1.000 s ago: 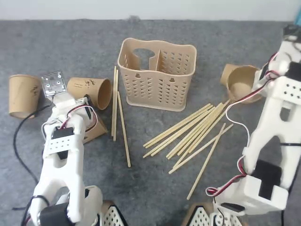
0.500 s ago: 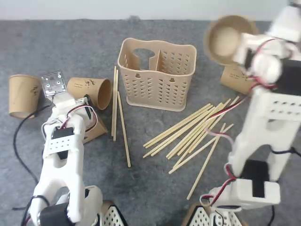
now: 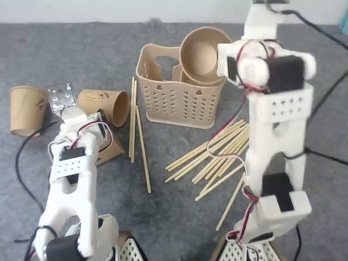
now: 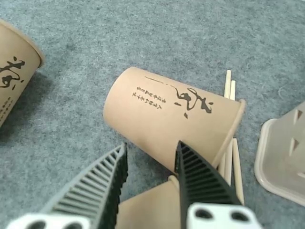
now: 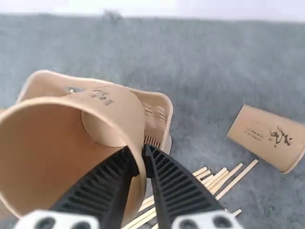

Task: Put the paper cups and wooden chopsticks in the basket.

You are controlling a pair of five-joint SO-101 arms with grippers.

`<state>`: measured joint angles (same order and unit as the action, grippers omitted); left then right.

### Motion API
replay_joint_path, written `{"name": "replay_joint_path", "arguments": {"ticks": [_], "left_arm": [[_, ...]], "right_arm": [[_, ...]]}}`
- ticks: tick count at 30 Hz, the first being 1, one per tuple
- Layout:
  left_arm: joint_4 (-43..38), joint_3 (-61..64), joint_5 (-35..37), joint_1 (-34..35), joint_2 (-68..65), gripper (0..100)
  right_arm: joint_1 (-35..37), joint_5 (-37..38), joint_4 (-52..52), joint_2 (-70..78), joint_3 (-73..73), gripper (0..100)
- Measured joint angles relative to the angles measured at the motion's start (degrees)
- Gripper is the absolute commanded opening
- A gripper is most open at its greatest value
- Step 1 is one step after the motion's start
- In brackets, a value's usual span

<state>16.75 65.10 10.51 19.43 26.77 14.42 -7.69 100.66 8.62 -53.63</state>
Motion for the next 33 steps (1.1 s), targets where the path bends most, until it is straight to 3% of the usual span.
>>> {"name": "replay_joint_path", "arguments": {"ticks": [8, 17, 28, 33], "left_arm": [[0.0, 0.0, 0.0, 0.0, 0.0, 15], [0.0, 0.0, 0.0, 0.0, 0.0, 16], [0.0, 0.0, 0.0, 0.0, 0.0, 16], [0.0, 0.0, 0.0, 0.0, 0.0, 16]], "right_arm": [[-1.1, 0.0, 0.0, 6.2, 0.4, 1.7], [-3.0, 0.2, 0.0, 9.6, 0.4, 21.6], [-6.2, 9.2, 0.0, -13.0, 1.1, 20.7], [-12.0, 13.2, 0.0, -31.2, 17.3, 4.3]]}}
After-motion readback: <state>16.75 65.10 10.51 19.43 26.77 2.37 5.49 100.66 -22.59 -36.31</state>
